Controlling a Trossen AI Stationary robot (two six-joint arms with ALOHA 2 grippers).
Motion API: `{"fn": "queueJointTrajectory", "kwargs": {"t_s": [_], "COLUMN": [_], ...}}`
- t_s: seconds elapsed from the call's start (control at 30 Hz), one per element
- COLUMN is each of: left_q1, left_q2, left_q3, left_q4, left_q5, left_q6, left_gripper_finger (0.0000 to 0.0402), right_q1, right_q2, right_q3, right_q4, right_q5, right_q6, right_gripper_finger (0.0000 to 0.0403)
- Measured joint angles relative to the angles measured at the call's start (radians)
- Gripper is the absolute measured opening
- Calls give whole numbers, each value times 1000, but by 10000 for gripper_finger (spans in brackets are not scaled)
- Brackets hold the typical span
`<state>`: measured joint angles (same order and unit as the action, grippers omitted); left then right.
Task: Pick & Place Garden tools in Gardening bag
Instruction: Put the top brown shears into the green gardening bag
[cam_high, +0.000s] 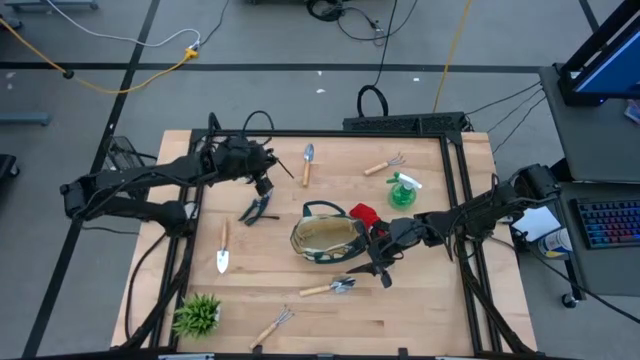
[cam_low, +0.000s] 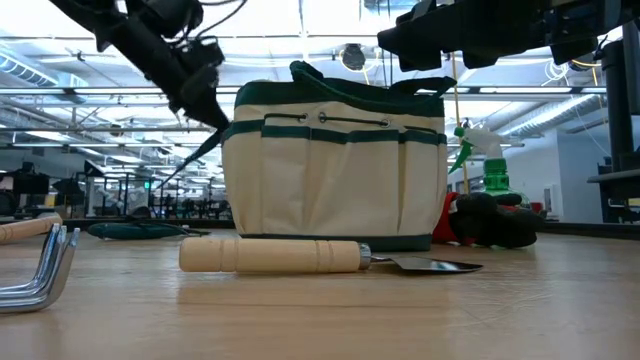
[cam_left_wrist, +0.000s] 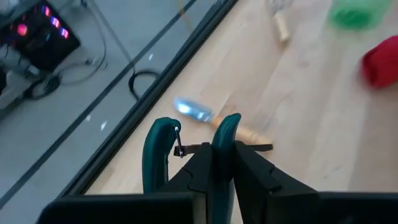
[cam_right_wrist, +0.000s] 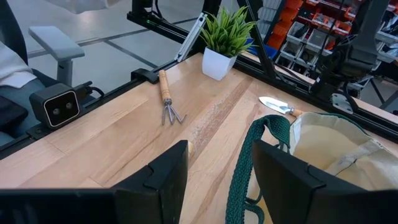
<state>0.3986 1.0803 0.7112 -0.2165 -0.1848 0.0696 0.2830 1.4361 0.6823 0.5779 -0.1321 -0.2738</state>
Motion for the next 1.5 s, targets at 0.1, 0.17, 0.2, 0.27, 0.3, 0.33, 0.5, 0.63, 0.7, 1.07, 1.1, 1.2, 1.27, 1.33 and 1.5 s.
{"fn": "queueJointTrajectory", "kwargs": {"t_s": [0.1,0.17,0.2,0.27,0.3,0.33,0.5,0.63,0.7,1.07,1.1,1.2,1.27,1.33,1.5], "left_q1": [-41,-71,-86,-115,-130,-146,-216,-275,-303,-462,-477,-517,-542,-567,-627], "left_q2": [-16,-25,-30,-36,-36,-36,-36,-36,-36,-36,-36,-35,-35,-35,-35], "left_q3": [0,0,1,1,1,1,1,1,1,1,1,1,1,1,1], "left_q4": [18,40,49,65,79,94,163,218,242,361,372,397,412,430,503], "left_q5": [0,0,0,0,0,0,0,-38,-62,-72,-72,-72,-72,-83,-98], "left_q6": [1,2,3,3,3,3,19,44,65,85,85,85,85,84,102], "left_gripper_finger": [41,41,41,41,41,41,43,50,48,43,42,40,40,40,40], "right_q1": [0,0,0,0,0,0,0,0,0,0,0,0,0,0,0], "right_q2": [0,0,0,0,0,0,0,0,0,0,0,0,0,0,0], "right_q3": [0,0,0,0,0,0,0,0,0,0,0,0,0,0,0], "right_q4": [0,0,0,0,0,0,0,0,0,0,0,0,0,0,0], "right_q5": [0,0,0,0,0,0,0,0,0,0,0,0,0,0,0], "right_q6": [0,0,0,0,0,0,0,0,0,0,0,0,0,0,0], "right_gripper_finger": [171,171,171,171,171,171,171,171,171,171,171,171,171,171,171]}}
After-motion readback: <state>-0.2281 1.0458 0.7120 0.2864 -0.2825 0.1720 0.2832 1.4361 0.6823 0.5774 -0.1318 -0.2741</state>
